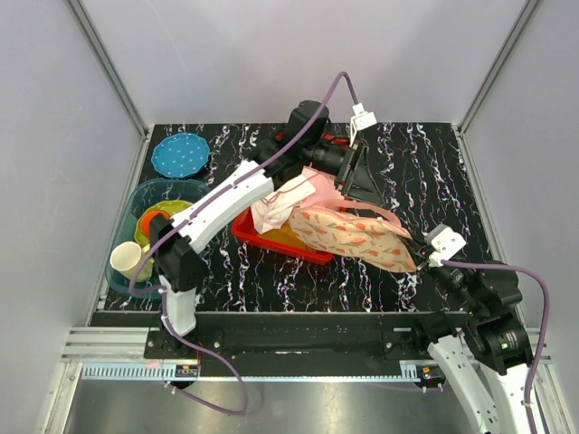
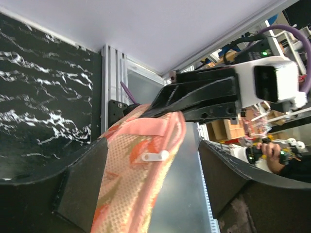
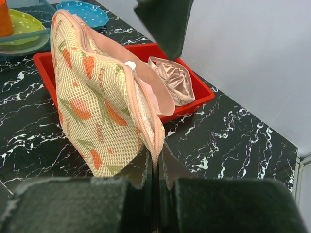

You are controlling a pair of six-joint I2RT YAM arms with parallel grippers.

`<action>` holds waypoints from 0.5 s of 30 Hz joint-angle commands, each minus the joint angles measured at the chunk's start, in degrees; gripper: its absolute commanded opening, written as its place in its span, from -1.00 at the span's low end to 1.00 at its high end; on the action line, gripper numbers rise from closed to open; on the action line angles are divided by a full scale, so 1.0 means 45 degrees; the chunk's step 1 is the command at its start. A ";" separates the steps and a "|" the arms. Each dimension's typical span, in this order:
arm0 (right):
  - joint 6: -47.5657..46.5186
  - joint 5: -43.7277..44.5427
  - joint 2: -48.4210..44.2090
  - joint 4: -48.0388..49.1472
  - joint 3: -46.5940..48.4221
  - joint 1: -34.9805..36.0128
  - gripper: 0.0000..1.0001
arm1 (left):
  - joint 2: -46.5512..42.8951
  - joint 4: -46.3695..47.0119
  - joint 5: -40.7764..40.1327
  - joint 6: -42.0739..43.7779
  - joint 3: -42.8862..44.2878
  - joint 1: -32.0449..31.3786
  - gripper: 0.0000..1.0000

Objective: Unzip the laundry bag and remove the bra

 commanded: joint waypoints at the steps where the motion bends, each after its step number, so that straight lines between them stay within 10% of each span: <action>1: 0.0040 -0.0065 0.0087 0.1042 0.0195 -0.0022 -1.00 | 0.0827 -0.0149 0.0874 -0.1164 0.0558 -0.0022 0.54; 15: -0.0292 0.0228 0.0419 0.1062 0.0039 -0.0003 -1.00 | -0.0364 0.8062 0.2299 -0.7705 -0.3113 -0.0237 0.08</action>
